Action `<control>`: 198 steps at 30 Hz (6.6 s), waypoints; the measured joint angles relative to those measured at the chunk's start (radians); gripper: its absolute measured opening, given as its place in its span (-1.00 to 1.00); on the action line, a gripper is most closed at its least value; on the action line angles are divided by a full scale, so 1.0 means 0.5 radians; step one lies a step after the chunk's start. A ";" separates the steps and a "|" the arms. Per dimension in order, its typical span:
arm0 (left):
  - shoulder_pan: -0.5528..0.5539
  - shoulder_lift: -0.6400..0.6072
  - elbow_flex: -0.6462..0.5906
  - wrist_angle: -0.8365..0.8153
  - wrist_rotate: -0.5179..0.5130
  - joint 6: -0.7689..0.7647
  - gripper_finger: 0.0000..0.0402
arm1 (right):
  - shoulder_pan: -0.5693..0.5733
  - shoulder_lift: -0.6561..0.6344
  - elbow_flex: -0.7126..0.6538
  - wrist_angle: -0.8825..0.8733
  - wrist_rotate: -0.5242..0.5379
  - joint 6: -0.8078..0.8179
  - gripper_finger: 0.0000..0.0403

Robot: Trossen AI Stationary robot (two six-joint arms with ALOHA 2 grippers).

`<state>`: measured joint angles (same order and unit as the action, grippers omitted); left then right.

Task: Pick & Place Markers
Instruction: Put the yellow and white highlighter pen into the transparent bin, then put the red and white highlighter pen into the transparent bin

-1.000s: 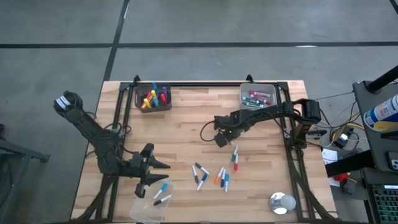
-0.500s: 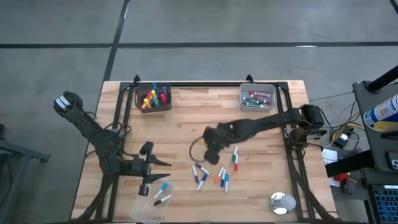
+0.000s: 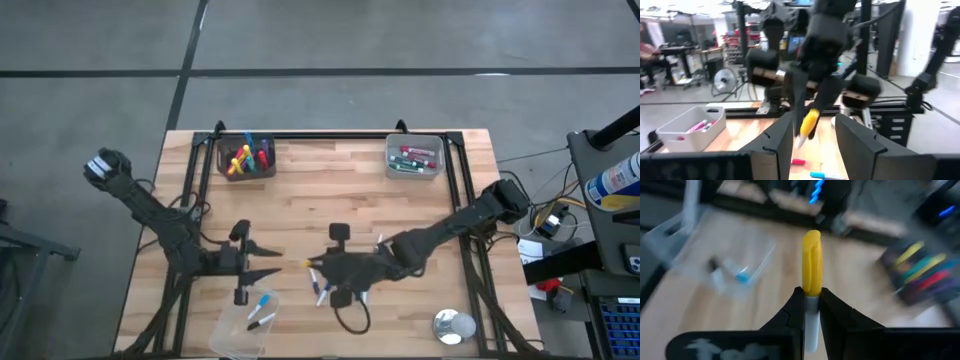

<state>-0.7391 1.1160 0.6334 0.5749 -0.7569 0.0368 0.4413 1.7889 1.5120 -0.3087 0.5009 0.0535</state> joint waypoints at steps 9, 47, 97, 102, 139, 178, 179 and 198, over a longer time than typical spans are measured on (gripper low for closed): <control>0.169 0.057 0.000 0.016 0.085 -0.147 -0.29 | -0.039 0.000 -0.030 0.214 0.103 -0.091 -0.86; 0.325 0.207 0.002 0.281 0.374 -0.107 -0.78 | -0.149 0.001 -0.091 0.492 -0.138 -0.081 -0.86; 0.089 -0.135 0.000 -1.956 1.320 -3.149 -0.24 | -0.159 0.000 -0.256 -0.157 -0.108 0.157 -0.31; 0.065 -0.135 0.000 -1.762 1.261 -2.972 -0.21 | -0.160 0.000 -0.257 -0.283 -0.110 0.229 -0.32; 0.065 -0.127 0.000 -0.015 0.142 -0.433 -0.21 | -0.211 -0.005 -0.484 -1.306 -0.870 2.652 -0.39; 0.065 -0.117 0.000 -0.104 0.166 -0.436 -0.21 | -0.194 0.004 -0.836 -0.759 -0.943 2.353 -0.86; 0.065 -0.117 0.000 -0.104 0.166 -0.436 -0.21 | -0.194 0.004 -0.798 -0.754 -0.943 2.317 -0.86; 0.065 -0.117 0.000 -0.123 0.166 -0.433 -0.21 | -0.094 -0.001 -0.007 0.049 -0.411 0.797 -0.84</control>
<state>-0.7067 1.0576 0.6334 0.5137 -0.6739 -0.1799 0.3942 1.7885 1.5084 -0.2840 0.2955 0.4523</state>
